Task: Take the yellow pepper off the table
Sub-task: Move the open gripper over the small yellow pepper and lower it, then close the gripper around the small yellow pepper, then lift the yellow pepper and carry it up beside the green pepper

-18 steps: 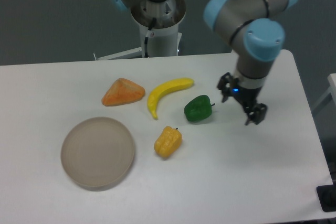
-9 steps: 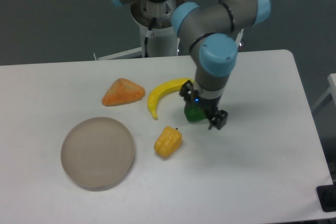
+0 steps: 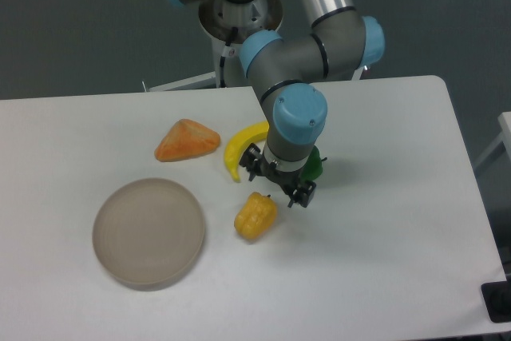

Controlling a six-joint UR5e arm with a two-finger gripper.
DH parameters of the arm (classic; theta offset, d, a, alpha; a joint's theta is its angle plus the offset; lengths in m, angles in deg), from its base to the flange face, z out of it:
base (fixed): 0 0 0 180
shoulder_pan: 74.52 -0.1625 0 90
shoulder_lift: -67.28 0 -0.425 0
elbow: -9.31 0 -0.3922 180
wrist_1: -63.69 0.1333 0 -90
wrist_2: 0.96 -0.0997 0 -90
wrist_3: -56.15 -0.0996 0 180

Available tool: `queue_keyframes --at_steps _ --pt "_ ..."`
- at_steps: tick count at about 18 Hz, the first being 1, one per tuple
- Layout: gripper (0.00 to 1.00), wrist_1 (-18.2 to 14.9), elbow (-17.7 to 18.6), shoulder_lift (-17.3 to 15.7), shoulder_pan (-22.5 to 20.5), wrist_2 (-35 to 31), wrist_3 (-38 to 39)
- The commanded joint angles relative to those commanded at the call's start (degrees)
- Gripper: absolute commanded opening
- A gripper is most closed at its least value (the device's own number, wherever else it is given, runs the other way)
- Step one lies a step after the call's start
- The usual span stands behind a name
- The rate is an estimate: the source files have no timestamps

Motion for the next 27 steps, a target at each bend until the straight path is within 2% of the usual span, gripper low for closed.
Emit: queue_keyframes --at_steps 7,13,14,16,18,20,23,27 --pt "1.00 1.96 0.96 3.69 1.49 -0.61 0.28" --pt "1.00 1.87 1.32 4.31 1.59 -0.61 0.46" --pt "0.91 1.87 1.23 4.23 1.59 -0.61 0.46" --pt "0.56 1.87 0.88 4.14 1.59 -0.61 0.46" --pt "0.36 1.87 0.35 3.96 1.59 -0.70 0.46" --pt "0.28 1.96 -0.44 3.53 1.41 -1.05 0.37" --pt "0.25 1.87 -3.41 2.12 1.41 -6.84 -0.42" --pt "0.23 1.44 -5.89 0.63 -0.25 -6.77 -4.98"
